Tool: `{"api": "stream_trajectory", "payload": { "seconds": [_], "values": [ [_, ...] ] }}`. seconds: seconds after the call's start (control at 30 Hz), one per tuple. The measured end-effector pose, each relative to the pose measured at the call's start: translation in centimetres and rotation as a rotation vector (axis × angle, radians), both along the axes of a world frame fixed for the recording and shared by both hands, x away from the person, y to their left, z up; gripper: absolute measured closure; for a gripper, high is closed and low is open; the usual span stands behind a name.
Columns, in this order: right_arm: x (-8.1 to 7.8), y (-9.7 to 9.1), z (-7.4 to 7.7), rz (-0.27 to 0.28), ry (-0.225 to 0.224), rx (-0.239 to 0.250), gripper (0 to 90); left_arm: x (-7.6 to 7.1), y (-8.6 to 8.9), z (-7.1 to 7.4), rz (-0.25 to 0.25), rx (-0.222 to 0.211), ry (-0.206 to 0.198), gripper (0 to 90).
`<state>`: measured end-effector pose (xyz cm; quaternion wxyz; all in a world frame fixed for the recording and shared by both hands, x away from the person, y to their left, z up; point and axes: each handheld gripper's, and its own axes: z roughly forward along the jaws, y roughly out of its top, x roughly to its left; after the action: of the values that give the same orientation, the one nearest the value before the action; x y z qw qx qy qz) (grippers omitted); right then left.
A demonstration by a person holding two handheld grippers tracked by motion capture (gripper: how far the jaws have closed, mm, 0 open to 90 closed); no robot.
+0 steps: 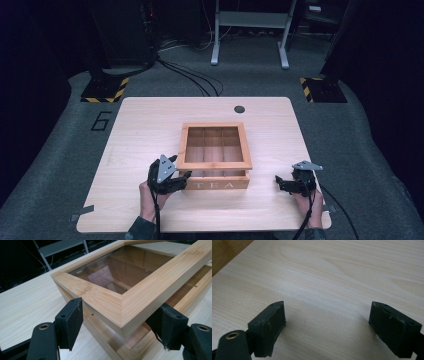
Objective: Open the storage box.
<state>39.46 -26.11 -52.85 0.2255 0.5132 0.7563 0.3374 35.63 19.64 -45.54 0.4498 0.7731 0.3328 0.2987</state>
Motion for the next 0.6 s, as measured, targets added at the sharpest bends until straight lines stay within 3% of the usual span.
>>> {"api": "stream_trajectory", "payload": {
  "seconds": [0.37,0.6],
  "values": [
    [0.00,0.00,0.00,0.000,0.000,0.000,13.1,0.14,0.00,0.41,0.026,-0.017,-0.066,36.6],
    [0.00,0.00,0.00,0.000,0.000,0.000,13.1,0.36,0.11,0.89,0.053,-0.019,-0.113,46.2]
  ]
}}
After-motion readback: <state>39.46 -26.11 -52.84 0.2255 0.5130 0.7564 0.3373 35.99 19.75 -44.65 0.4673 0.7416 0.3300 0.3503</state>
